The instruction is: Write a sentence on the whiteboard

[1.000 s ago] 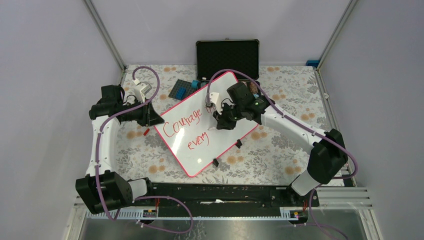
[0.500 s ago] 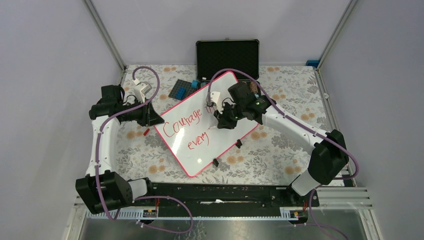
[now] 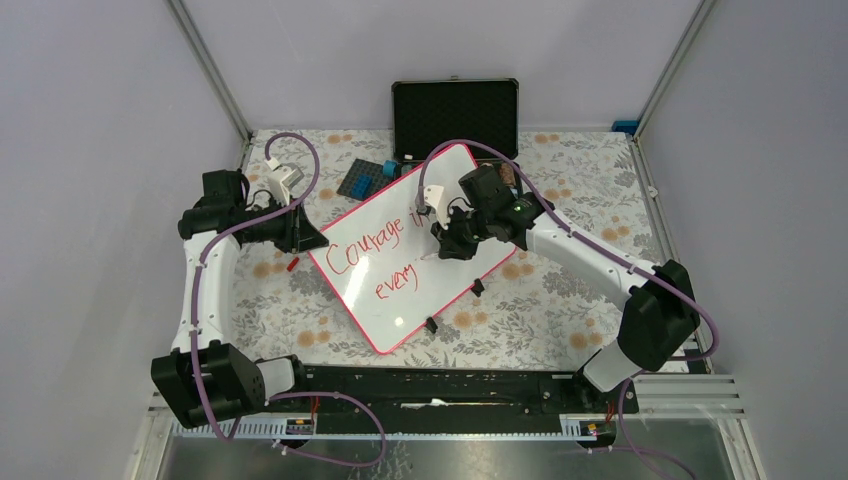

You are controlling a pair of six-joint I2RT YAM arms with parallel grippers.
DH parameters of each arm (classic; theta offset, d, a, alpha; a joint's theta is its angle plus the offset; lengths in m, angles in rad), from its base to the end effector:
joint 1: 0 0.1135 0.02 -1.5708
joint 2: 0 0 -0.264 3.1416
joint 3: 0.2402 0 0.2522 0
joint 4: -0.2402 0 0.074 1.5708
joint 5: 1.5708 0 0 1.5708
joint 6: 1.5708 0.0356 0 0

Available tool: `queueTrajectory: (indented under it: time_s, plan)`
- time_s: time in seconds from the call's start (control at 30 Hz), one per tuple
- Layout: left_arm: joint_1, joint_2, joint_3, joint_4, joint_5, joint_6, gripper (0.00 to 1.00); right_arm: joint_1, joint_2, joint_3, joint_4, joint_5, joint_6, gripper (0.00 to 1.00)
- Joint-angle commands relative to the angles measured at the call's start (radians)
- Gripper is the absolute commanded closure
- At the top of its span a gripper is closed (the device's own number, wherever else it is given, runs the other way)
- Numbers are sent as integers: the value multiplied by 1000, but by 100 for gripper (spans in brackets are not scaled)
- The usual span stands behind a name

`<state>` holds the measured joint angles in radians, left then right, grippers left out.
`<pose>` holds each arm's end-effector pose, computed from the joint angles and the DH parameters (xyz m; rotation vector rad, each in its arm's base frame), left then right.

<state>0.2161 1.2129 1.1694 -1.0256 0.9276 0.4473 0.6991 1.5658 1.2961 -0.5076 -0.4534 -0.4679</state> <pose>0.2217 0.0195 0.3265 0.5443 2.1949 -0.8736 0.2551 0.2348 0.2957 -1.4702 1.8187 0.6458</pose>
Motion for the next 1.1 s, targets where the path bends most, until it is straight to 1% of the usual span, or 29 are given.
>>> queueTrajectory:
  time_s: [0.0, 0.37, 1.07]
  plan:
    - [-6, 8, -15, 27, -26, 34, 98, -7, -16, 10, 8, 22, -12, 100]
    - [-6, 7, -17, 27, -27, 36, 98, -3, 15, 59, 7, -1, -2, 100]
    - [-6, 10, -11, 27, -24, 38, 98, 47, 21, 56, 5, 5, 2, 100]
